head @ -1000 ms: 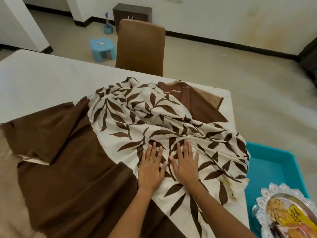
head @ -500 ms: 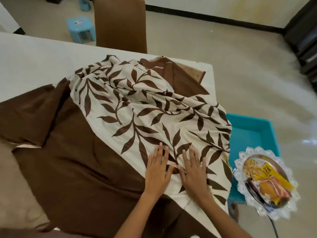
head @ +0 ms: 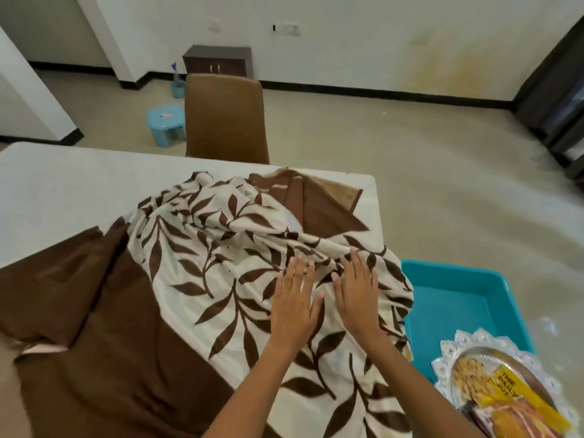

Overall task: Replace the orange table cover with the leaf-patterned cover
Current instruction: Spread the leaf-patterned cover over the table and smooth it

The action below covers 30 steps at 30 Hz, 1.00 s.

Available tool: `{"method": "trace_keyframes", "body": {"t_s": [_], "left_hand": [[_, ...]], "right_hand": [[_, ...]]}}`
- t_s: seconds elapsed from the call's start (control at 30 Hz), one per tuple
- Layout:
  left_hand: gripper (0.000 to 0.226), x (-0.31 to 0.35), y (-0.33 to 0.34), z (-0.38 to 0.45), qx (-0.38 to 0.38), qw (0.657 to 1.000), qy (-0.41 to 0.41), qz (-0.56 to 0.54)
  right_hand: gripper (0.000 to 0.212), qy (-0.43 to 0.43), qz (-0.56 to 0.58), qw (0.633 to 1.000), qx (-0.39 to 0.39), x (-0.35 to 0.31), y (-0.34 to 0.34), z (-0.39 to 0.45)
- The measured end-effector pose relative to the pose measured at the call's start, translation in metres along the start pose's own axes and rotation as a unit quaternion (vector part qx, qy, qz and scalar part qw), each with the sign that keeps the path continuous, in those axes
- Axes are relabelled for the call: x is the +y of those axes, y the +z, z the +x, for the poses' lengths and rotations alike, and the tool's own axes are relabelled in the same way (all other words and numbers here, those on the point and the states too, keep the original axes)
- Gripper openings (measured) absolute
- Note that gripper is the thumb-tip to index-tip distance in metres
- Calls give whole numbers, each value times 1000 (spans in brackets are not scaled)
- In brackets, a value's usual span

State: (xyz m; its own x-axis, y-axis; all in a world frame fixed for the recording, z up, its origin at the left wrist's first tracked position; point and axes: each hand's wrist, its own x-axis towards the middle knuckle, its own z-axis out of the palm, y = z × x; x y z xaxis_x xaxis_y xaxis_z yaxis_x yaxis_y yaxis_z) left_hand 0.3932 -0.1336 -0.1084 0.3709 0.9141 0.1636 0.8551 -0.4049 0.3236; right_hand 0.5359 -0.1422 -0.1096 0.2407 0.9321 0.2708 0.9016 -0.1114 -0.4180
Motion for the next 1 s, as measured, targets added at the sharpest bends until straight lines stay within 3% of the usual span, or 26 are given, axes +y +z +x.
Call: {"method": "trace_keyframes", "body": {"t_s": [0.17,0.3,0.4,0.47,0.7,0.87,1.0], "left_hand": [[57,-9,11,98,6,999,33,30],[58,-25,30,166,-6,998,26,64],[59,-35,43,200,-29,996,22,86],[58,-39,51,213,-42,995,18,86],[63,-38,66,225,-37,997,24,71],[63,-45,59,228,3,998,6,62],[57,-64,63,215,2,999,5,52]], "right_hand": [[33,70,44,997,-5,11,26,121],[40,65,-20,992,-102,30,63,184],[41,87,-6,991,-97,50,83,215],[39,110,-3,990,-85,61,89,236],[55,91,-137,965,-206,79,104,301],[60,209,-174,943,-191,78,91,334],[51,63,-128,982,-121,39,104,268]]}}
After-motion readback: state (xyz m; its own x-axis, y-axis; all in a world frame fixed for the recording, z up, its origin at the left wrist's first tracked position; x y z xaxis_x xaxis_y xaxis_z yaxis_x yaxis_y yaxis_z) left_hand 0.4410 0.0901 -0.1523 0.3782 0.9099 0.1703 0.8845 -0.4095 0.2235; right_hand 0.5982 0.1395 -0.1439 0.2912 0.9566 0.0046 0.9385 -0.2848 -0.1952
